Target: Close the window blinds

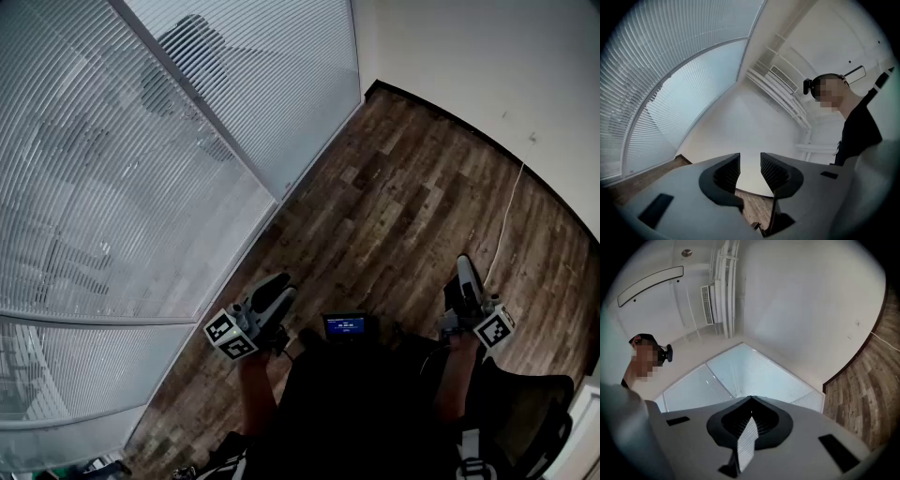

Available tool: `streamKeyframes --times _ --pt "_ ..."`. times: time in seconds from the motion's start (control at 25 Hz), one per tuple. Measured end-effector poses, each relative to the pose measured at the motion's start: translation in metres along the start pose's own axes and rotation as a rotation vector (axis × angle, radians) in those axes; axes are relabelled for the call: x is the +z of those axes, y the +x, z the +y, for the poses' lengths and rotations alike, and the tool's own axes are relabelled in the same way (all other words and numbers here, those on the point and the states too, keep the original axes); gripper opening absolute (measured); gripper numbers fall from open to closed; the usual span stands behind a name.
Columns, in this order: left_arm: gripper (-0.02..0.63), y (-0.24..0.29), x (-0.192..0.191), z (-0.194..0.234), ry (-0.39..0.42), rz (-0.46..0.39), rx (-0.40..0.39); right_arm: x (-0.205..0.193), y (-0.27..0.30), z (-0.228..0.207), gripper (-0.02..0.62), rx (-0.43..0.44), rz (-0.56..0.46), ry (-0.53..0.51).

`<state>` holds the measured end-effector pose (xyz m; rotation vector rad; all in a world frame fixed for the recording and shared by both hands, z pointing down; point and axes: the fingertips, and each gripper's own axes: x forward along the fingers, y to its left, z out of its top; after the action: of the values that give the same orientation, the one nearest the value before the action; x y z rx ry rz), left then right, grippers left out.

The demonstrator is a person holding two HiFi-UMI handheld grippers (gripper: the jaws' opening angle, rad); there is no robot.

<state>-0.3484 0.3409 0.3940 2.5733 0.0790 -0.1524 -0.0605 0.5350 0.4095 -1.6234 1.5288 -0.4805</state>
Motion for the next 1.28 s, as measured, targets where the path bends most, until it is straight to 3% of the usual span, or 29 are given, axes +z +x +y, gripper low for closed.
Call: streamKeyframes --times 0.48,0.76,0.96,1.28 --pt "0.146 0.065 -0.020 -0.042 0.023 0.067 -0.069 0.040 -0.049 -0.025 0.008 -0.017 -0.064 0.011" --pt "0.146 0.098 0.003 -0.048 0.051 0.084 -0.093 0.064 -0.047 -0.015 0.008 0.018 -0.110 0.009" --pt "0.146 0.119 0.028 -0.026 0.056 0.063 -0.111 0.072 -0.016 -0.018 0.008 -0.010 -0.108 -0.047" --pt "0.146 0.154 0.036 0.045 -0.052 0.042 -0.142 0.073 0.019 -0.051 0.009 -0.194 -0.075 -0.094"
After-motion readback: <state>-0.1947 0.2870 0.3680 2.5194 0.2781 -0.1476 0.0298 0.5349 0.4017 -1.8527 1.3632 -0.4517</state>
